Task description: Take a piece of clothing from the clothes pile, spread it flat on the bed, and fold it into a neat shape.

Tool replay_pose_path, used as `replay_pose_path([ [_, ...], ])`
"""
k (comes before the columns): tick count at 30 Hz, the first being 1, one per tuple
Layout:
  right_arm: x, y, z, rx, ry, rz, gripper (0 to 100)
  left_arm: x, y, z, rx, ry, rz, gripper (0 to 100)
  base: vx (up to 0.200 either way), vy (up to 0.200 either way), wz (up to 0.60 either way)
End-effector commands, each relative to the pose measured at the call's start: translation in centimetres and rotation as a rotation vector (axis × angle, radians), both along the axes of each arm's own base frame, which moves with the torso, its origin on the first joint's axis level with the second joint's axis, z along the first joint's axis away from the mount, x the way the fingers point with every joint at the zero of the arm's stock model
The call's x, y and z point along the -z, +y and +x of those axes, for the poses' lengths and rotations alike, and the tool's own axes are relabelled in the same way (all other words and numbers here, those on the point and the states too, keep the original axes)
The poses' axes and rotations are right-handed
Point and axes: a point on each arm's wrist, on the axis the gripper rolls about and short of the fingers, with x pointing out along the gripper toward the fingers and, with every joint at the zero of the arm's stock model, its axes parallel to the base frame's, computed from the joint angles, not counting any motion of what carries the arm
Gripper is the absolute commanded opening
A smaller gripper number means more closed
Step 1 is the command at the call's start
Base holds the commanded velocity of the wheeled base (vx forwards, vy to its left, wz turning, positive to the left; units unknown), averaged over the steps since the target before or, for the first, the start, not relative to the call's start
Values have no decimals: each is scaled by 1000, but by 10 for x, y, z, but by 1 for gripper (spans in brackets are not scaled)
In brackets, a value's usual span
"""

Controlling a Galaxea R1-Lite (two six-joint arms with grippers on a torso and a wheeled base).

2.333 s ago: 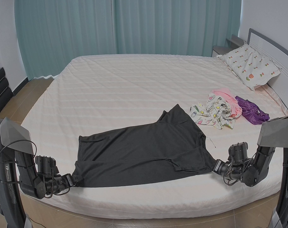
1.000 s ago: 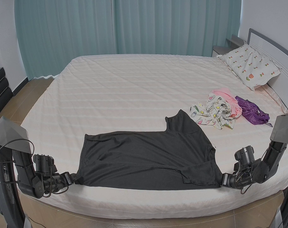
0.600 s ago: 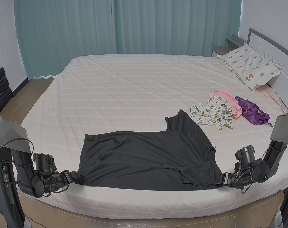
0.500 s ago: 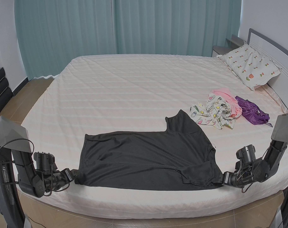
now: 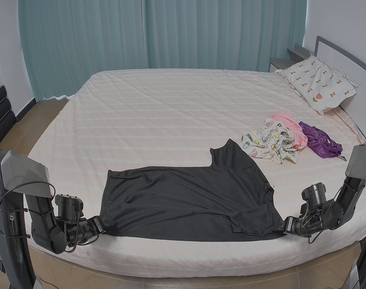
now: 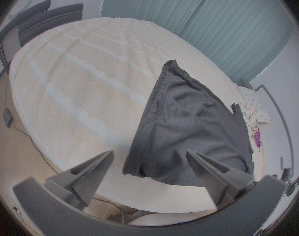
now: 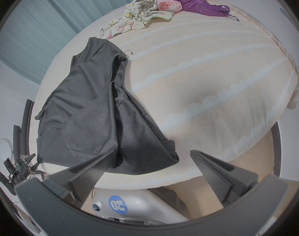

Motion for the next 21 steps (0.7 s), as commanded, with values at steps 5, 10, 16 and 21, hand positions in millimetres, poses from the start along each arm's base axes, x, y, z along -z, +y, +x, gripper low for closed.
replay_pose_path([
  [5,1,0,-1,-3,7,0,100,15,-1,-11,-10,72,115,0,0,0,0],
  [10,1,0,-2,-9,9,-4,100,15,0,-15,-35,86,149,0,0,0,0],
  [16,2,-1,-3,-19,14,-11,100,15,1,-18,-32,99,170,0,0,0,0],
  [21,2,-1,-3,-19,14,-11,100,15,1,-19,-29,103,171,100,0,0,0],
])
